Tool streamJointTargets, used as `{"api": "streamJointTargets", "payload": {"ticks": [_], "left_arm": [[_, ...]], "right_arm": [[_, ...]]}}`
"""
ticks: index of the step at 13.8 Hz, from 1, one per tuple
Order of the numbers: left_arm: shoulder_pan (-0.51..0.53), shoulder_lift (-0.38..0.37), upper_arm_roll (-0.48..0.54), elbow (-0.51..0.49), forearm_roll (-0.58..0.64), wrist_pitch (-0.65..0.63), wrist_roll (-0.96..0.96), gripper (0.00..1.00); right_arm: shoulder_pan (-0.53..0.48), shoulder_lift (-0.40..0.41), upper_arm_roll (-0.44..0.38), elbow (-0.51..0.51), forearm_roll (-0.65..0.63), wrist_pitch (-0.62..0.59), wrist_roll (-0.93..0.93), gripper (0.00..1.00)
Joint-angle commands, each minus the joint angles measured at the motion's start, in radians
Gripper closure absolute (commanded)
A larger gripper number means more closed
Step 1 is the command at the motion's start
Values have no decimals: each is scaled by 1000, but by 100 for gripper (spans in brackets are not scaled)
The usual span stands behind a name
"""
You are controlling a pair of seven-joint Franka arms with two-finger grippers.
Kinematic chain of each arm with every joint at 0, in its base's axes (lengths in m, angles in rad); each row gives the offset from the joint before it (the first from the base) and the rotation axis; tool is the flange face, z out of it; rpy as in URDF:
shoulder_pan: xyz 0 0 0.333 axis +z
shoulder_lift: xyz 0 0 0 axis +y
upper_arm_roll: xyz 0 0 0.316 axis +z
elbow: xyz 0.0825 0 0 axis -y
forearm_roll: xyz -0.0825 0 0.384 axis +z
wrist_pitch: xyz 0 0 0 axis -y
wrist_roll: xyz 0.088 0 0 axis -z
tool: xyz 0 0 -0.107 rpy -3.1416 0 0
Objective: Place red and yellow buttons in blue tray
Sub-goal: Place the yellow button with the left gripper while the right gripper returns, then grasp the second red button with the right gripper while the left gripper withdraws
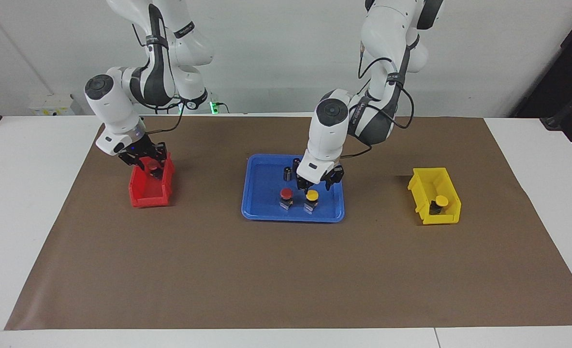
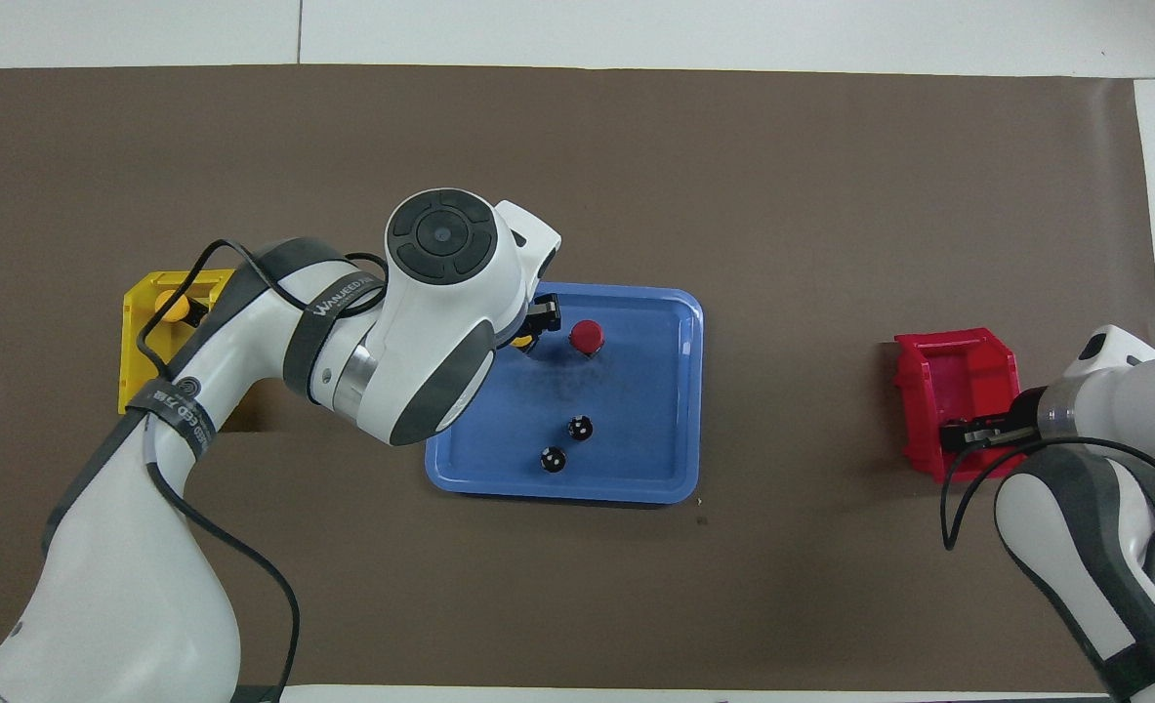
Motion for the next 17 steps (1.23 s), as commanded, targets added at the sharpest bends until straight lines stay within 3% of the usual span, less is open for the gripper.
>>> {"api": "streamJointTargets", "payload": {"ticks": [1,4,7,9,13,16,17], "left_arm": [[72,-90,11,-10,-7,-122,113,0],[191,-152,11,-10,-7,-283,355,0],[368,-216,16,-19,-6,-331,619,0],[507,-264,16,-21,-1,-352,809,0],[690,-279,17,-48,27,-255,1026,0],[713,-279,17,-152,30,-81,1009,29],[715,-261,17,-172,30,-20,1008,30]], "right_arm": [[-20,-21,6,-34,7,26,-39,37],[-20,-22,6,-38,7,28,-40,46],[-19,-22,6,-36,4,19,-40,73],[-19,-13,6,-9,-19,-7,-40,78],[15,59,32,264,-19,-265,-13,78],[163,151,44,523,-5,-453,201,77],[231,175,44,574,-4,-458,292,77]]}}
